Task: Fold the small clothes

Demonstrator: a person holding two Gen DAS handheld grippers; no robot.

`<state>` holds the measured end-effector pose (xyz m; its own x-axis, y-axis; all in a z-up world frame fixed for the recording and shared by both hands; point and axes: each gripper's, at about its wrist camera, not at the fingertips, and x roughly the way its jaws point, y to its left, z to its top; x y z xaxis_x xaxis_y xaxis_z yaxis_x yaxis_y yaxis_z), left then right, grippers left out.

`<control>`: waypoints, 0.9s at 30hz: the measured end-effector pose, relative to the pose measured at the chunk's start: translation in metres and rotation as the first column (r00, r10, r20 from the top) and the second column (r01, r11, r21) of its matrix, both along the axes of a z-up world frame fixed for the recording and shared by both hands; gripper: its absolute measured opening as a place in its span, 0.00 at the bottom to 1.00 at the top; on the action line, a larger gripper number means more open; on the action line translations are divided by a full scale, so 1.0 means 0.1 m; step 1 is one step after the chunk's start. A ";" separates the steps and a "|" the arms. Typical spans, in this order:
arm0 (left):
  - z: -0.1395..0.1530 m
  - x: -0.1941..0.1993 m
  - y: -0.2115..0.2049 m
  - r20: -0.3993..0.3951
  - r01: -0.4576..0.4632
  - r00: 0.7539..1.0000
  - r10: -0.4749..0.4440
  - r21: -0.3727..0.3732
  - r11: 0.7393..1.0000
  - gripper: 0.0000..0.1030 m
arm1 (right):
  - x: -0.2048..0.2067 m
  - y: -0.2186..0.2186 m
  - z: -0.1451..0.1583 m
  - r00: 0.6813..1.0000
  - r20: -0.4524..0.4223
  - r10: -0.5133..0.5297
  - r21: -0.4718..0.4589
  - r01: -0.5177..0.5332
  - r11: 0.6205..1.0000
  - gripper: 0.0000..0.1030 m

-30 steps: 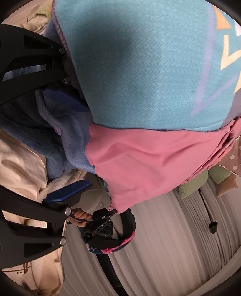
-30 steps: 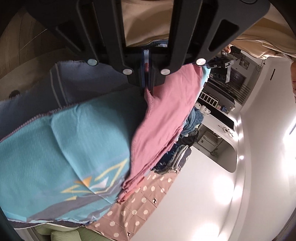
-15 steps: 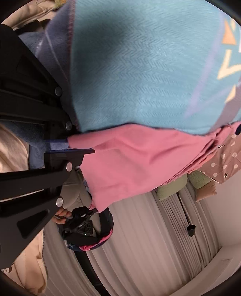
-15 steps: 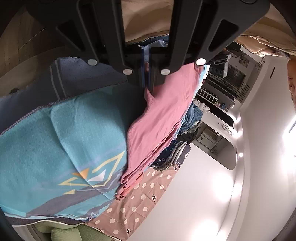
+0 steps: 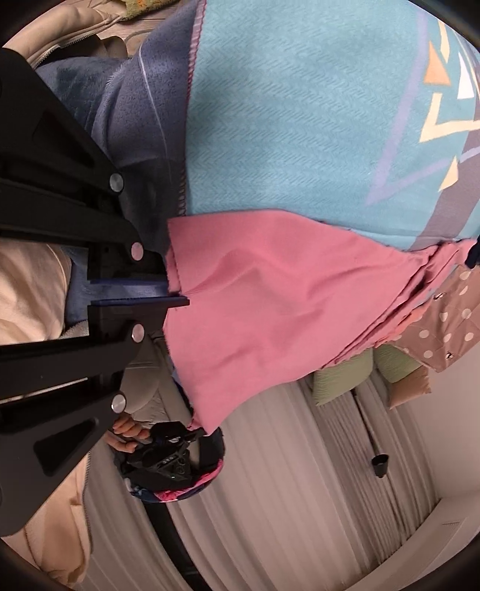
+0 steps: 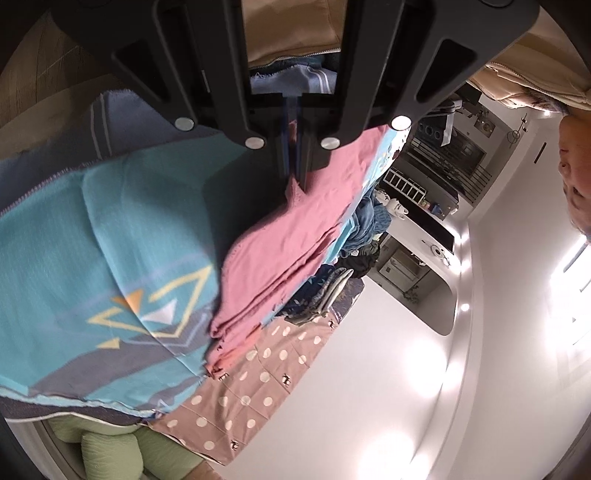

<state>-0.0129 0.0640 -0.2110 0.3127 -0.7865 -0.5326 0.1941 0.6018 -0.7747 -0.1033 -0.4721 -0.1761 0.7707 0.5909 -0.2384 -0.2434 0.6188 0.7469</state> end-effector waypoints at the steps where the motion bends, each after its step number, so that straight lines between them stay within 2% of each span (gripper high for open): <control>1: 0.01 0.00 0.01 0.004 -0.009 1.000 0.009 0.007 1.000 0.04 | 0.01 0.00 0.02 1.000 0.003 0.004 -0.004 -0.004 1.000 0.03; 5: 0.15 0.03 0.01 0.036 -0.037 0.999 0.037 0.009 0.999 0.04 | 0.04 -0.01 0.05 1.000 0.021 0.010 0.012 -0.010 1.000 0.03; 7: 0.22 0.03 -0.02 0.059 -0.034 0.998 0.031 0.041 0.999 0.15 | 0.04 -0.01 0.06 1.000 0.022 0.010 0.014 -0.011 1.000 0.03; 9: 0.22 0.05 -0.05 0.056 -0.032 0.998 0.029 0.063 0.998 0.45 | 0.04 -0.01 0.06 1.000 0.022 0.011 0.019 -0.012 1.000 0.03; 12: 0.18 0.11 -0.07 0.016 -0.029 0.999 0.028 0.052 0.998 0.47 | 0.07 -0.01 0.05 1.000 0.009 0.008 0.021 -0.008 1.000 0.03; 15: 0.23 0.07 -0.11 0.034 -0.030 0.999 0.027 0.104 0.994 0.49 | 0.07 -0.01 0.03 1.000 -0.005 0.004 0.019 -0.004 1.000 0.03; 18: 0.25 0.08 -0.03 0.018 -0.064 0.998 0.063 0.097 0.993 0.49 | 0.07 -0.03 0.01 1.000 -0.006 0.005 0.029 -0.004 1.000 0.03; 20: 0.29 0.06 -0.05 0.004 -0.047 0.999 0.047 0.086 0.995 0.49 | 0.06 -0.03 0.00 1.000 -0.014 0.002 0.027 -0.001 1.000 0.03; 22: 0.38 -0.01 -0.13 0.039 -0.026 0.999 0.021 0.127 0.992 0.51 | 0.06 -0.02 0.01 1.000 -0.015 0.002 0.021 -0.002 1.000 0.03; 24: 0.41 -0.03 -0.16 0.062 -0.012 0.998 0.003 0.137 0.991 0.56 | 0.06 -0.02 0.01 1.000 -0.010 0.003 0.026 -0.003 1.000 0.04; 27: 0.30 0.04 -0.11 0.009 -0.025 1.000 0.024 0.108 0.994 0.56 | 0.07 -0.03 0.00 1.000 -0.008 0.003 0.036 -0.002 0.999 0.05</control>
